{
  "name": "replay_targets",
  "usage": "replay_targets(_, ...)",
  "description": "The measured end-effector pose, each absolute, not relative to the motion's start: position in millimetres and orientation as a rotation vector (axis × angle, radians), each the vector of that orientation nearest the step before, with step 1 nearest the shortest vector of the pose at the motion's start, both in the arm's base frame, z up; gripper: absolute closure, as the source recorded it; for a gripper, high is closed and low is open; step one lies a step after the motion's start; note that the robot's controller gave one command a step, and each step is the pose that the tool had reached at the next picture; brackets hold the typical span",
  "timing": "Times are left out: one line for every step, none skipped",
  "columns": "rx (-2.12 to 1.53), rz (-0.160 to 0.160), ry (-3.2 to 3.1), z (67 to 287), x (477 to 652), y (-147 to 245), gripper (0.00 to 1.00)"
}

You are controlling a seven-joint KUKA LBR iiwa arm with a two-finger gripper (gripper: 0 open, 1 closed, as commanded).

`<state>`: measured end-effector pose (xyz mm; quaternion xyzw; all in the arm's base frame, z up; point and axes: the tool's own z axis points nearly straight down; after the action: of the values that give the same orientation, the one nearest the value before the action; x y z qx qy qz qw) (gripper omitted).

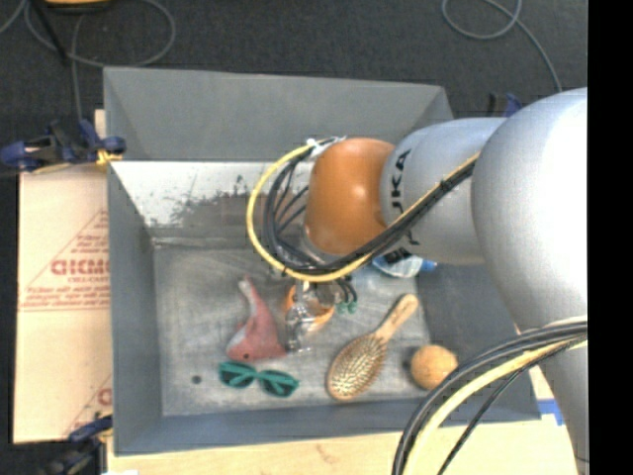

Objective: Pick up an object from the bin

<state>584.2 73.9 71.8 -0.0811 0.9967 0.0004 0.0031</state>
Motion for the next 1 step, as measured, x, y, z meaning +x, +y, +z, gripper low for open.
replay_targets(-0.253, 0.002, 3.125, 71.9, 584.3, 74.0, 0.00)
